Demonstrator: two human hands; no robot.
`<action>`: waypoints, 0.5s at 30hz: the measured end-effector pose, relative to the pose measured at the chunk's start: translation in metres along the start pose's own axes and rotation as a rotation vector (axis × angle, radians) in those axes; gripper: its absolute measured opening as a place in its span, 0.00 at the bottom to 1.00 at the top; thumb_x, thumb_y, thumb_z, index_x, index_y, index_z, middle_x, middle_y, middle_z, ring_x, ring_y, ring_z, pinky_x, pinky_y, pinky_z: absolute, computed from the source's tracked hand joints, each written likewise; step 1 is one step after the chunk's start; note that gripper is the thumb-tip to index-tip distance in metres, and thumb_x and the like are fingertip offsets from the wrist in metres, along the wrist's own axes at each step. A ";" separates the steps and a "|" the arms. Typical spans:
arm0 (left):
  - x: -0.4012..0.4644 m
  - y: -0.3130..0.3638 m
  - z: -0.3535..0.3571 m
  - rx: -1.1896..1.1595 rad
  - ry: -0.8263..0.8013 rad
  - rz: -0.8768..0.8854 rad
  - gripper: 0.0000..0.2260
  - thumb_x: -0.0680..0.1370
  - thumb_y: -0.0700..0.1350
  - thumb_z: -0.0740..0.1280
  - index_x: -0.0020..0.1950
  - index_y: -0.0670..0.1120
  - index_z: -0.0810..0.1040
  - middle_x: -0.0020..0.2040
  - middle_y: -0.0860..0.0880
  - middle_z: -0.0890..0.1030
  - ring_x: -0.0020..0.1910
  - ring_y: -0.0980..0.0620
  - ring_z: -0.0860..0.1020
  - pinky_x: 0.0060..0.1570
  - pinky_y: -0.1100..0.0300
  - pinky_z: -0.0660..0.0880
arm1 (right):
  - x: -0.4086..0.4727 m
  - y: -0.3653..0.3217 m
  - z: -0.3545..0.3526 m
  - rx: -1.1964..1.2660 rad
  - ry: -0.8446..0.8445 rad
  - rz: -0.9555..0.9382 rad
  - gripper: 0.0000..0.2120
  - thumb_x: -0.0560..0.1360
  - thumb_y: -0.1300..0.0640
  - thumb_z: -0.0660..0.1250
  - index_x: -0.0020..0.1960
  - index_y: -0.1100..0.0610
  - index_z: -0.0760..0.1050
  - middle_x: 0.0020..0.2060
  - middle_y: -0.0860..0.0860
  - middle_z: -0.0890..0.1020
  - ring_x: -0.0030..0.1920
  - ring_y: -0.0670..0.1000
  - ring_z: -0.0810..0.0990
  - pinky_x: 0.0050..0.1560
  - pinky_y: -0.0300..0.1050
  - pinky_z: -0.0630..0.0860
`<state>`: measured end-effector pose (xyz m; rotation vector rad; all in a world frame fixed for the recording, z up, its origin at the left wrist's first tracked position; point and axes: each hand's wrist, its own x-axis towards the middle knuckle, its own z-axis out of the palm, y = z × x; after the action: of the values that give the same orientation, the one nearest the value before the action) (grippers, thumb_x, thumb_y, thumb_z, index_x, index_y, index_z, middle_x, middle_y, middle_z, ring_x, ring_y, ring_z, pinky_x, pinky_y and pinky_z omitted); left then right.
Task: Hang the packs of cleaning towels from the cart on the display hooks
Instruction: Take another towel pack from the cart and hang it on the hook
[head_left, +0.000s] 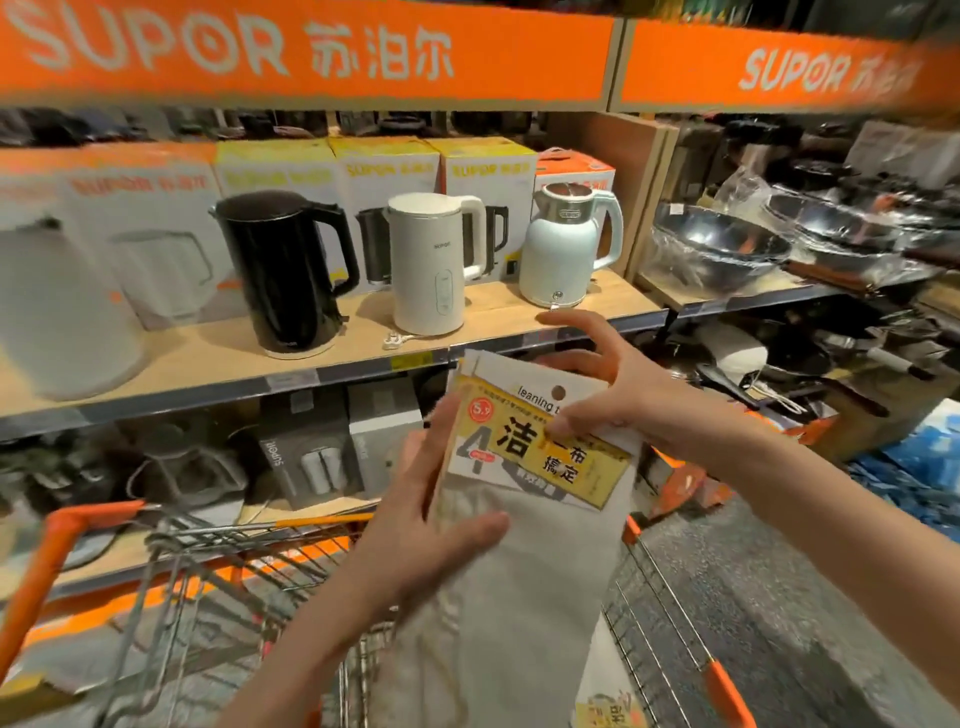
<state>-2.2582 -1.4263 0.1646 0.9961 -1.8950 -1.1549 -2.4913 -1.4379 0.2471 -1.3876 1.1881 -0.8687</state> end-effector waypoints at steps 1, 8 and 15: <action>0.003 0.006 -0.002 -0.032 0.041 0.023 0.43 0.59 0.68 0.70 0.63 0.83 0.44 0.64 0.64 0.64 0.58 0.63 0.70 0.50 0.64 0.69 | 0.004 -0.011 0.001 -0.004 0.043 -0.042 0.42 0.52 0.55 0.82 0.59 0.32 0.68 0.60 0.49 0.76 0.53 0.53 0.83 0.44 0.51 0.81; 0.012 0.027 -0.017 -0.200 0.252 0.111 0.42 0.61 0.64 0.73 0.66 0.81 0.51 0.66 0.61 0.70 0.62 0.59 0.74 0.60 0.52 0.74 | 0.009 -0.018 0.031 0.110 0.294 -0.380 0.47 0.57 0.51 0.80 0.66 0.31 0.57 0.63 0.46 0.71 0.55 0.48 0.81 0.46 0.43 0.81; 0.011 0.037 -0.040 -0.312 0.364 0.188 0.42 0.66 0.61 0.73 0.67 0.80 0.47 0.71 0.68 0.66 0.65 0.67 0.71 0.52 0.69 0.74 | -0.006 -0.002 0.063 -0.078 0.198 -0.482 0.43 0.67 0.43 0.72 0.68 0.25 0.46 0.69 0.38 0.67 0.63 0.44 0.75 0.55 0.44 0.78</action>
<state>-2.2389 -1.4397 0.2147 0.7757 -1.4353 -1.0380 -2.4326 -1.4160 0.2391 -1.7184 1.0544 -1.3323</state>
